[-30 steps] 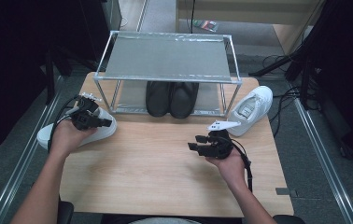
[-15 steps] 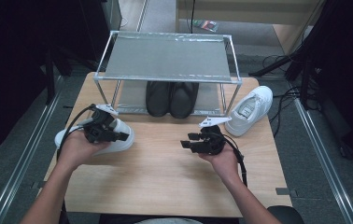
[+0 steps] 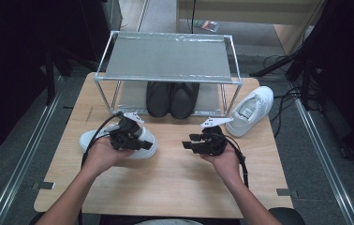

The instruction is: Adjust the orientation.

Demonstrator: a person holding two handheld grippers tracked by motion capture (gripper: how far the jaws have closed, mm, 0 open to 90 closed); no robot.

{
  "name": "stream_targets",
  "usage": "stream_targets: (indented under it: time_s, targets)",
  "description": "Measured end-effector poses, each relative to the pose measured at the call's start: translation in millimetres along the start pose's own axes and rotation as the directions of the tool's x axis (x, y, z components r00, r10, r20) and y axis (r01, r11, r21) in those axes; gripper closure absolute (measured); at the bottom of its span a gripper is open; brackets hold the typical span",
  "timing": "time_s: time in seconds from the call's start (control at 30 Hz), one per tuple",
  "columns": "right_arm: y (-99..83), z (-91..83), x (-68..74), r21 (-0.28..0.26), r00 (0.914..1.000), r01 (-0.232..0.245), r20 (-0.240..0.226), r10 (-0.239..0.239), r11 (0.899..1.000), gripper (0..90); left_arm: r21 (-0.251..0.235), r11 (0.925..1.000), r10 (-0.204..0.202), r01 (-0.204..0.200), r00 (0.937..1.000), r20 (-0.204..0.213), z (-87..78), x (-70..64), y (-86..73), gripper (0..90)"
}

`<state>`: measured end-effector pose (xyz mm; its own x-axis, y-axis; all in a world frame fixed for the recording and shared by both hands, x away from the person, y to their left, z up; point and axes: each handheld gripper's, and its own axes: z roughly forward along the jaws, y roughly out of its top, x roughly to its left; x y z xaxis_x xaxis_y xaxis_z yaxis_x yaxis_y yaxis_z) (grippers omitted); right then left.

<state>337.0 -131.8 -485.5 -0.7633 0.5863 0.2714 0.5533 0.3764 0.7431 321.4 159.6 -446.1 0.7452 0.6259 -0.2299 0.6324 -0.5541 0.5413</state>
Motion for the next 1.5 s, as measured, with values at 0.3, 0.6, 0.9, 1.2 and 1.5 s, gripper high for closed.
stream_targets:
  time_s: [0.3,0.6,0.9,1.2,1.5]
  targets:
    - [-4.5,-4.3,-1.8,-0.005,0.9998,-0.013,0.012,0.013,1.0,53.4,0.007,1.0,0.005,-0.005,1.0,0.008,19.6,-9.8,11.0,80.1]
    - [-10.9,-11.9,-3.3,-0.011,0.9993,-0.024,0.029,0.024,1.0,53.4,0.016,0.9991,0.037,-0.038,0.9979,0.054,50.2,-35.5,28.6,79.4]
    - [-18.1,-19.7,-5.2,-0.019,0.9981,-0.038,0.047,0.039,0.999,53.4,0.053,0.9968,0.056,-0.06,0.9963,0.065,77.3,-46.1,35.4,77.9]
    - [-24.9,-25.1,-4.6,-0.015,0.9968,-0.052,0.06,0.053,0.999,53.2,0.033,0.9984,0.043,-0.046,0.9954,0.086,83.2,-43.3,35.9,69.5]
    - [-25.2,-25.8,-5.1,-0.018,0.9972,-0.049,0.056,0.05,0.999,53.2,-0.055,0.9977,0.044,-0.039,0.9934,0.106,51.7,-33.5,32.8,53.3]
